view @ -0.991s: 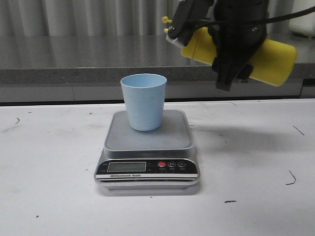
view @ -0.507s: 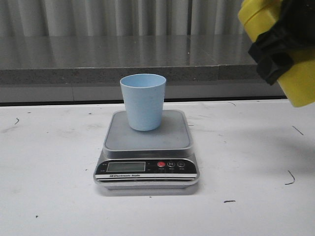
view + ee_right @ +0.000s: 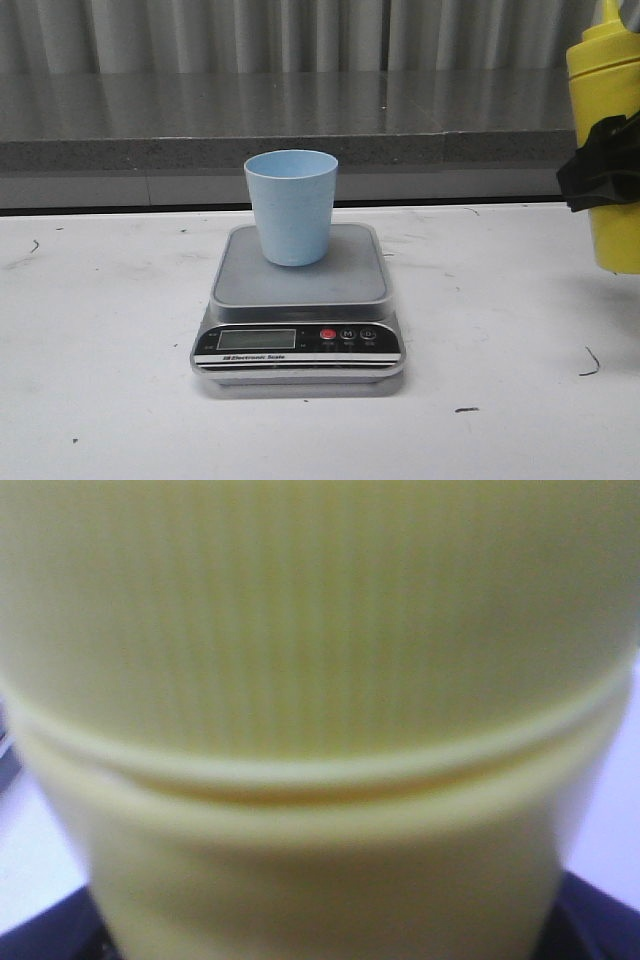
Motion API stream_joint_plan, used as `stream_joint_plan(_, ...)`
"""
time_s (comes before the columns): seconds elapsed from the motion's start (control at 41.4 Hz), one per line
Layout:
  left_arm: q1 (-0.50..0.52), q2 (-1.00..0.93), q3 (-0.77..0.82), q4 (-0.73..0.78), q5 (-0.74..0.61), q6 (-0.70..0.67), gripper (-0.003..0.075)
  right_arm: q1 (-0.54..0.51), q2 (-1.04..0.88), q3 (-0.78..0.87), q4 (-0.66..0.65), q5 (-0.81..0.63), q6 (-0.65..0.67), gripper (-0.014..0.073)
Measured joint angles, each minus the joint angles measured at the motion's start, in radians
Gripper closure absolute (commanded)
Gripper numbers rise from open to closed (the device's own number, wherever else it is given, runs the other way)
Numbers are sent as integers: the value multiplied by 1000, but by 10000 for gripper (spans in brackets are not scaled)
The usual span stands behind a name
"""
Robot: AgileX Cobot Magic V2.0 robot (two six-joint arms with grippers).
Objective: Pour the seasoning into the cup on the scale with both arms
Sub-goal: 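Turn the bottle upright and lower it back to its spot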
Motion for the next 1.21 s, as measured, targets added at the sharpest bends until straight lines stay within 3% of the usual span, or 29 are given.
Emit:
stream_joint_plan(0.217,0,0,0,0,0,0,374,-70,128,2,34,-235,-75,231)
stream_joint_plan(0.387,0,0,0,0,0,0,374,-73,233,2,104,-391,-194,231)
stream_joint_plan(0.652,0,0,0,0,0,0,374,-74,392,-20,143,-658,-244,231)
stream_joint_plan(0.967,0,0,0,0,0,0,374,-74,515,-75,157,-745,-322,213)
stream_joint_plan(1.208,0,0,0,0,0,0,374,-74,530,-79,173,-750,-322,34)
